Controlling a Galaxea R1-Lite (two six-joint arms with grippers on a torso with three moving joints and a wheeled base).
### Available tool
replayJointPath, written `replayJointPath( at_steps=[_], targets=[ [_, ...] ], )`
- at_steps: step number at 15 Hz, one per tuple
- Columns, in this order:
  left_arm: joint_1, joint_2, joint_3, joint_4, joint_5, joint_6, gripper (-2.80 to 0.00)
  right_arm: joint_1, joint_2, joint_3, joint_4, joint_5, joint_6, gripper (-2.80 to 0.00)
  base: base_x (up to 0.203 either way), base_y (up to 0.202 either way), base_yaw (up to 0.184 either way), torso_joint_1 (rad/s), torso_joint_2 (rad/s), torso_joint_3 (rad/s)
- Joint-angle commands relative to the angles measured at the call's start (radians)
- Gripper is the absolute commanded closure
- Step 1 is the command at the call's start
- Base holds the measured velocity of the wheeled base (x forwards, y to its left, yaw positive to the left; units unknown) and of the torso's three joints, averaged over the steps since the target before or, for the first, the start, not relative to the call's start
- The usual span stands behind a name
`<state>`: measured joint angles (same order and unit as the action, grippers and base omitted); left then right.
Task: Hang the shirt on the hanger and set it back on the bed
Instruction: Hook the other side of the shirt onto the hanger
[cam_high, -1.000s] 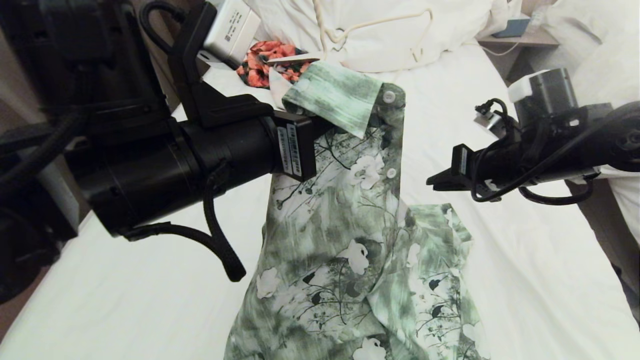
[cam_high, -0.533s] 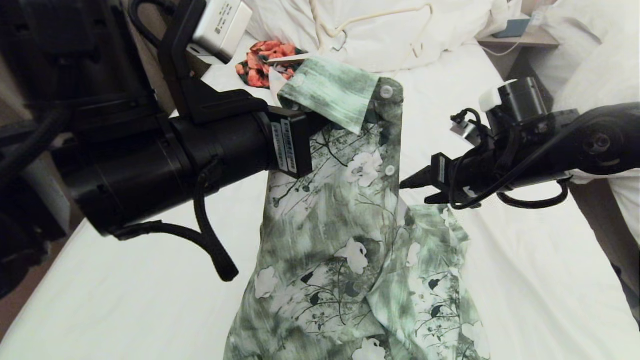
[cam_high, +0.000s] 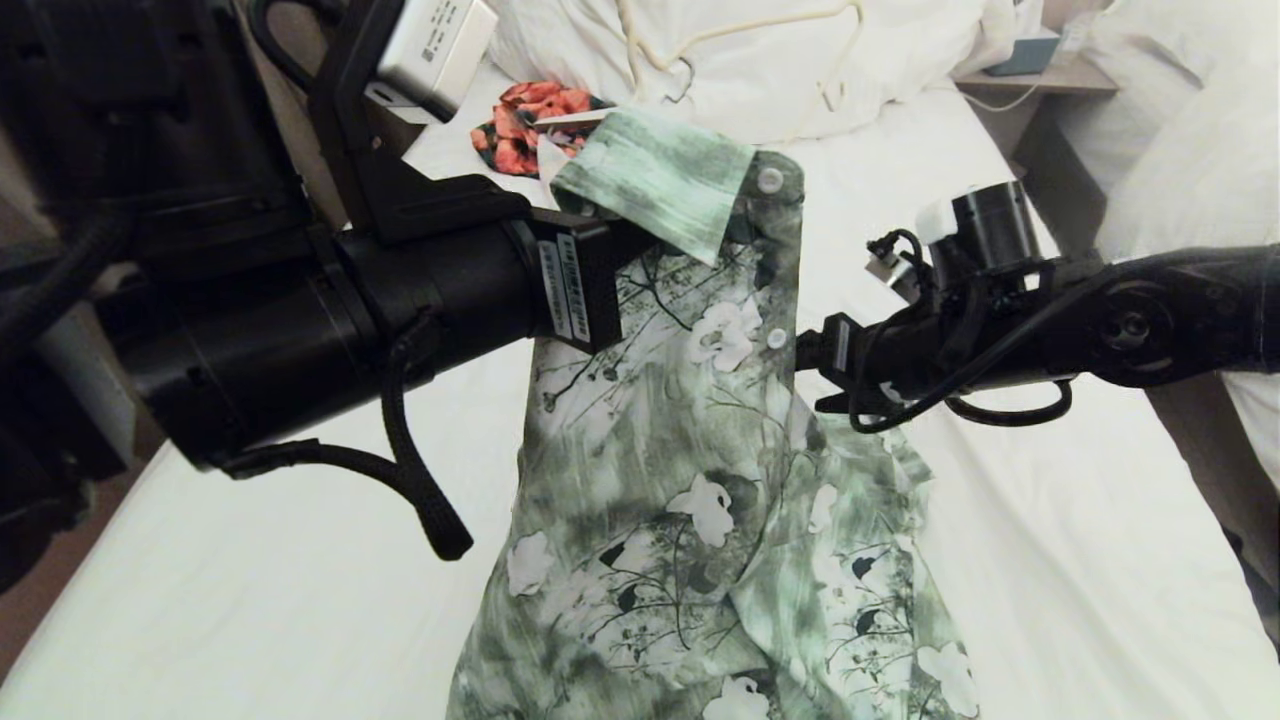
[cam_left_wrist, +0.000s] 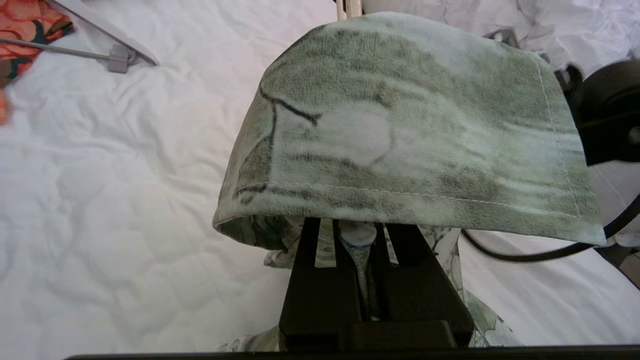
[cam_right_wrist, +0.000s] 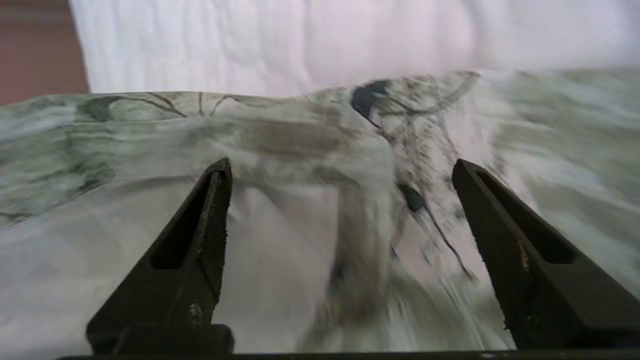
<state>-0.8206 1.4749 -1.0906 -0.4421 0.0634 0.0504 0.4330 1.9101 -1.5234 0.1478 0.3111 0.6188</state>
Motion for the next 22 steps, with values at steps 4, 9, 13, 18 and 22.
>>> replayJointPath(
  at_steps=[4, 9, 13, 18, 22],
  targets=[
    [0.001, -0.004, 0.000, -0.003, 0.001, 0.000, 0.00, 0.009, 0.025, 0.037, -0.071, 0.053, 0.039, -2.80, 0.000, 0.000, 0.000, 0.000, 0.00, 0.000],
    [0.003, -0.004, -0.002, -0.003, 0.001, 0.000, 0.00, 0.011, 0.027, 0.036, -0.074, 0.097, 0.041, -2.80, 0.000, 0.000, 0.000, 0.000, 0.00, 0.000],
    [0.003, -0.009, -0.001, -0.003, 0.001, 0.000, 0.00, 0.021, 0.061, 0.032, -0.120, 0.104, 0.041, -2.80, 0.000, 0.000, 0.000, 0.000, 0.00, 0.000],
    [0.006, -0.016, -0.002, -0.003, 0.001, 0.000, 0.00, 0.049, 0.086, 0.034, -0.170, 0.103, 0.041, 0.00, 0.000, 0.000, 0.000, 0.000, 0.00, 0.000],
    [0.006, -0.015, -0.002, -0.001, 0.001, -0.004, 0.00, 0.035, 0.069, 0.028, -0.197, 0.103, 0.082, 0.00, 0.000, 0.000, 0.000, 0.000, 0.00, 0.000]
  ],
)
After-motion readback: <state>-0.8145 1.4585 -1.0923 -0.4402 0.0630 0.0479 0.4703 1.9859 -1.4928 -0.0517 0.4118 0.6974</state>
